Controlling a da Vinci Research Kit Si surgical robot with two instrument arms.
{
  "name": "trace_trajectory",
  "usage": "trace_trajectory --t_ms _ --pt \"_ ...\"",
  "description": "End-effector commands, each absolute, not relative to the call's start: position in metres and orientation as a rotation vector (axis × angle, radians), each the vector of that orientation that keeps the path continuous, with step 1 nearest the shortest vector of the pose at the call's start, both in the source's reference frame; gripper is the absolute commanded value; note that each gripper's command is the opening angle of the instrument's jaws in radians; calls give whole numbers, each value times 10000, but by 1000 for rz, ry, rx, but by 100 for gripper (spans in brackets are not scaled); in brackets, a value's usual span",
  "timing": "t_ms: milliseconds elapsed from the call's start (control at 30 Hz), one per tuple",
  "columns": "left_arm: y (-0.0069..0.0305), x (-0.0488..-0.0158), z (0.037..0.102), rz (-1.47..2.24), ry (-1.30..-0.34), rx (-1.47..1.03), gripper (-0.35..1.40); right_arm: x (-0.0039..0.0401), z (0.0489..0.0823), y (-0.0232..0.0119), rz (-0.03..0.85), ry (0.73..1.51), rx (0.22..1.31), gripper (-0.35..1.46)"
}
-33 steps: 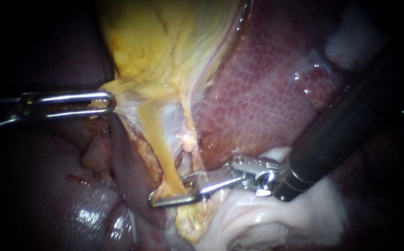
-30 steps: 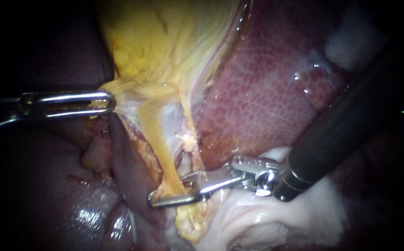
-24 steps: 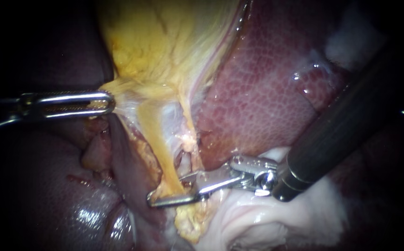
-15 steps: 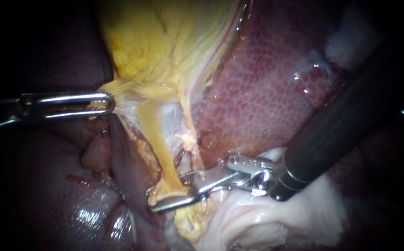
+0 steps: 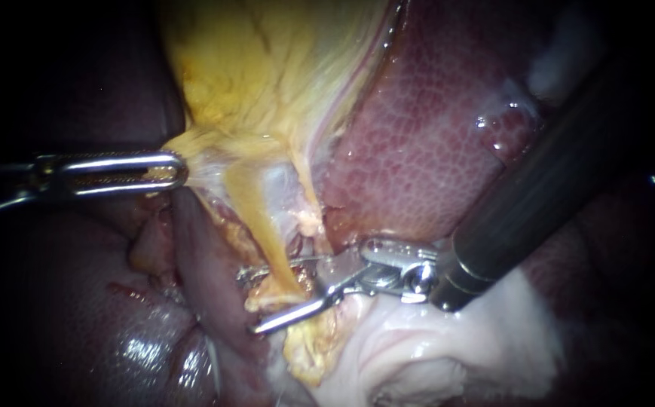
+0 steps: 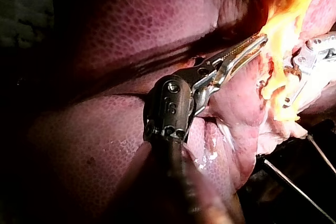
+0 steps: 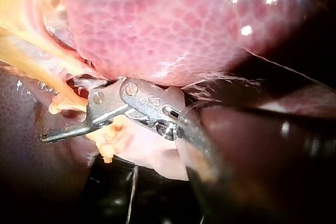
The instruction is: Going back first clip left tube
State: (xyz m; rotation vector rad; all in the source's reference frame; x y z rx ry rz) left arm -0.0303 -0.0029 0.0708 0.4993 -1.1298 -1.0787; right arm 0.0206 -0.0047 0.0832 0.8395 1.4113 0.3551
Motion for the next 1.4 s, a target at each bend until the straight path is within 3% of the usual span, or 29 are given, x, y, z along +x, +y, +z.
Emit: trace_trajectory --t_ms 33,233,500,733,1400 --pt "-29 -302 707 -1078 -1130 499 -35 197 829 -45 349 1414 841 60" --pt "-29 -302 707 -1078 -1130 499 -35 146 808 -27 336 1426 809 60" --pt "-30 -302 708 -1078 -1130 498 -35 75 752 19 326 1407 740 60" --pt "-35 -309 713 -1078 -1131 493 -35 43 721 40 327 1384 702 60" --pt "-63 -419 782 -1017 -1133 534 -35 25 712 38 317 1375 701 60"
